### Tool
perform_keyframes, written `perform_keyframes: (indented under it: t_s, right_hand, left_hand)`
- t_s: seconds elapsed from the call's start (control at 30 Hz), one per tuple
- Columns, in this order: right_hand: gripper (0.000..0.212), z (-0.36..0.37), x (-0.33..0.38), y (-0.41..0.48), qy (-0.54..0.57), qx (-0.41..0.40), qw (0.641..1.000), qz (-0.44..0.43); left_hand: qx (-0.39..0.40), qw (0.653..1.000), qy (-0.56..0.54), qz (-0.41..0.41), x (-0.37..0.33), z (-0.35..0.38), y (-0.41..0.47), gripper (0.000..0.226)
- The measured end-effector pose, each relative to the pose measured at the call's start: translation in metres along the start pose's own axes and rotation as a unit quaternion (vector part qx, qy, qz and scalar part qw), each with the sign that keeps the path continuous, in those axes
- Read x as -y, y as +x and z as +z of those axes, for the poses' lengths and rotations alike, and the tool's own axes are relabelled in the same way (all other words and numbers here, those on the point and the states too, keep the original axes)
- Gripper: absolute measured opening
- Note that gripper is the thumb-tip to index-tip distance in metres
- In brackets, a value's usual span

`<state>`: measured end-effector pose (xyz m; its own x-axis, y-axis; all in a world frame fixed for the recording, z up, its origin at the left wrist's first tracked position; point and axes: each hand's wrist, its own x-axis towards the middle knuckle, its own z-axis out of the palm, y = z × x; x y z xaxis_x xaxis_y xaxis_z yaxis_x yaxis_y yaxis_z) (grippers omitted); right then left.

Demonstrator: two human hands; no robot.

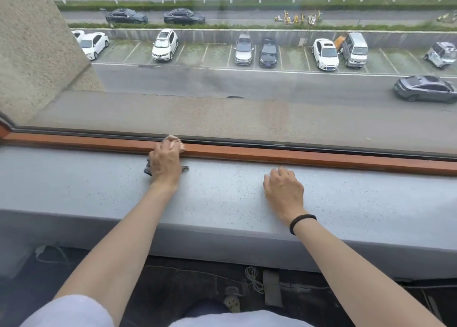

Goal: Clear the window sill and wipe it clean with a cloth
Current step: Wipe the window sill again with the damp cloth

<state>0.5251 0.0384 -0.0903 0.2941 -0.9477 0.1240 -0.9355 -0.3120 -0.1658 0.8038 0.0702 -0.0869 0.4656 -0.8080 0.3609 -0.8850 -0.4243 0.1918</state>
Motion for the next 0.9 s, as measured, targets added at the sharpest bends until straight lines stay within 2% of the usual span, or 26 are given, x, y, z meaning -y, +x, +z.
perform_keyframes:
  t_s: [0.07,0.1,0.27,0.43,0.5,0.57,0.7,0.9]
  right_hand:
    - [0.029,-0.001,-0.002,0.001,0.015,-0.006,1.0,0.001]
    - [0.029,-0.001,-0.004,0.001,0.024,-0.004,1.0,0.001]
    - [0.02,-0.002,-0.016,-0.004,0.061,0.01,0.998,-0.005]
    - [0.029,-0.009,-0.028,-0.009,0.157,0.018,0.987,0.004]
    - [0.035,-0.012,-0.033,-0.013,0.17,0.001,0.985,0.008]
    - [0.035,-0.014,-0.041,-0.017,0.173,-0.026,0.983,0.052]
    - [0.028,-0.018,-0.064,-0.022,0.143,-0.037,0.982,0.121]
    - [0.019,-0.013,-0.068,-0.025,0.124,-0.036,0.985,0.115]
  left_hand:
    - [-0.005,0.999,-0.013,-0.032,-0.019,0.008,-0.002,0.033]
    - [-0.005,1.0,-0.024,-0.015,-0.034,0.013,-0.007,0.035]
    - [-0.025,0.98,-0.108,0.168,-0.119,0.032,-0.031,0.031]
    - [-0.012,0.933,-0.154,0.325,-0.182,0.044,-0.036,0.034]
    - [0.01,0.909,-0.149,0.39,-0.206,0.052,-0.037,0.024]
    - [0.037,0.884,-0.143,0.443,-0.232,0.055,-0.036,0.021]
    - [0.071,0.84,-0.106,0.527,-0.262,0.056,-0.033,0.035]
    - [0.005,0.785,0.001,0.62,-0.24,0.048,-0.017,0.043]
